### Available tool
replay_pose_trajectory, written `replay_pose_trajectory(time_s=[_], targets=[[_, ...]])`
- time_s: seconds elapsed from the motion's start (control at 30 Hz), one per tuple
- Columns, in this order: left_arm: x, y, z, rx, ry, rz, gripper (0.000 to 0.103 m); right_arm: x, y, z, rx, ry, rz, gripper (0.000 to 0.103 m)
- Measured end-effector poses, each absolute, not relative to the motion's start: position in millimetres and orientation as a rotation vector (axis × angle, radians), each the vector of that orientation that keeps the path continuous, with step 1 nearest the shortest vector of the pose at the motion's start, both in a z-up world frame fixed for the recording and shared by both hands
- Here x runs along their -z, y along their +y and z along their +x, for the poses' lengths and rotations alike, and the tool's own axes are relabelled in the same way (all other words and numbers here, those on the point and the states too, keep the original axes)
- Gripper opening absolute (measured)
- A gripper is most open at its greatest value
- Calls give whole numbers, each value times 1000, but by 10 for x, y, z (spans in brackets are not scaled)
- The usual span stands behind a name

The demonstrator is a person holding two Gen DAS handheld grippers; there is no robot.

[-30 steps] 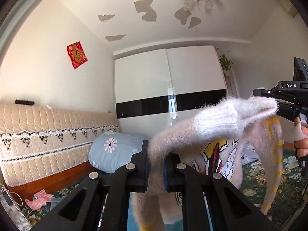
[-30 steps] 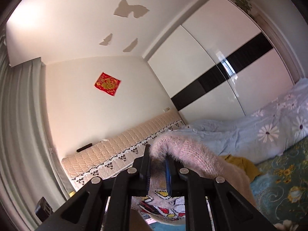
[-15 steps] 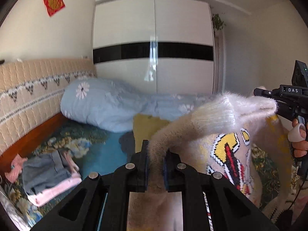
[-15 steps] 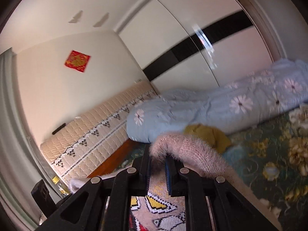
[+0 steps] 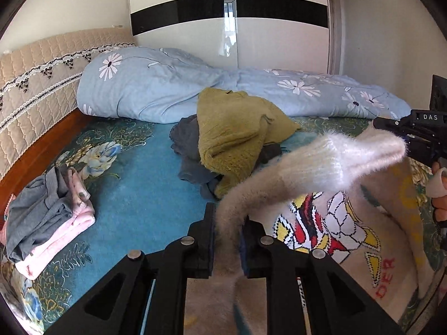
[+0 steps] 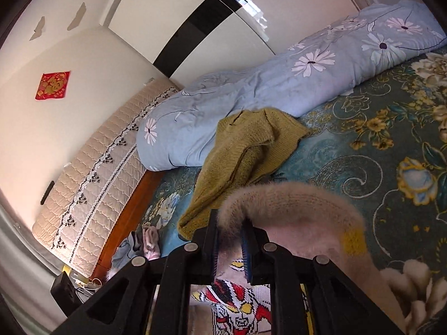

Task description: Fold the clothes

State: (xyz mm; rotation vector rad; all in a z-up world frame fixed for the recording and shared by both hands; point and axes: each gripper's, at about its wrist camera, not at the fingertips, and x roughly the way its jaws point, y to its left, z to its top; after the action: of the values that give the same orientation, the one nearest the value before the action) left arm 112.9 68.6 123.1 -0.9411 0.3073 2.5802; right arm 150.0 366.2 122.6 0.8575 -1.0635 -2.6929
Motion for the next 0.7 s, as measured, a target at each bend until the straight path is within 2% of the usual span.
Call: replay_pose_trajectory(time_s=[0.13,0.27,0.43,0.6,0.7], targets=[[-1146,742,934,-2592,333,-965,17,-1055,3735,1348,2674,-1072,851,17],[-1030,848,634,-2618,390,-1018,17,-961,3820,1306,2645,-1057,800,26],[-872,938,195,-2634,394,-1124,17,-997,3810,1346,2644,-998,724,56],[-545,1050,-65,-2642,487,-1200,24,-984,3779,1366,2668,-964,722,57],[-532,1020,-28,-2644,451,-1199,25,-961,3772,1358,2690,-935,728,57]])
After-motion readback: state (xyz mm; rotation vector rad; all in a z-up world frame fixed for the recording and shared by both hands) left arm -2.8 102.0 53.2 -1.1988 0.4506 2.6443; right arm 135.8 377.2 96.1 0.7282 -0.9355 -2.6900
